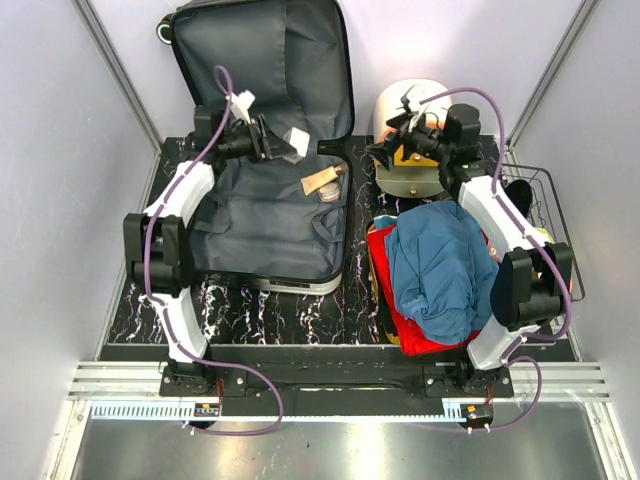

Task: Open, take out, and arrange the luggage

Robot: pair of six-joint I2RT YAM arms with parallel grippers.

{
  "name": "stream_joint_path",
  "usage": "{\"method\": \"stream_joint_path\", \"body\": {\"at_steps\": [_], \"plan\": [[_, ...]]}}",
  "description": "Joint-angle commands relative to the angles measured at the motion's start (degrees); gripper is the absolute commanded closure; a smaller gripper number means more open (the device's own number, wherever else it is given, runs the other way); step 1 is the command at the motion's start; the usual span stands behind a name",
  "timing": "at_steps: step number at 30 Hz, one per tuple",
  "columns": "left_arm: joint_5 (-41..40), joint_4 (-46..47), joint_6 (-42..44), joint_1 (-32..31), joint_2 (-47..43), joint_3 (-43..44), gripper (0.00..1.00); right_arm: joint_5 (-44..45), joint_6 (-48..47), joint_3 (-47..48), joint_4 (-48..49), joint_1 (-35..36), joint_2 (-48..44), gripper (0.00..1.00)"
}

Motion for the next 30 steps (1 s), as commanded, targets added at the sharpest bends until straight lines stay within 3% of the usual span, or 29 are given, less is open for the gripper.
{"method": "stream_joint_path", "body": {"at_steps": [1,2,12,20,30], "plan": [[18.73,64.20,-53.41,0.99,-6.34,-7.49,0.71,-2.35,-0.42,-3.05,26.21,4.80,-2.71,0.00],[19.43,70.38,-57.05,0.99,-4.85,-6.01,0.71,-2.52,-0.68,-3.05,28.84,5.51,-2.18,0.00],[22.16,85.46,-65.43,-1.64,-9.93,-5.65,0.72,-7.08,-7.70,-9.72,50.64,10.96,-3.32,0.00],[22.95,88.37,-67.54,-4.02,-10.99,-5.47,0.74,-10.16,-6.66,-9.56,65.41,13.07,-0.25,0.00],[23.12,89.69,-68.95,-4.54,-10.99,-4.77,0.75,-13.59,-5.34,-6.84,70.52,15.44,2.48,0.00]]}}
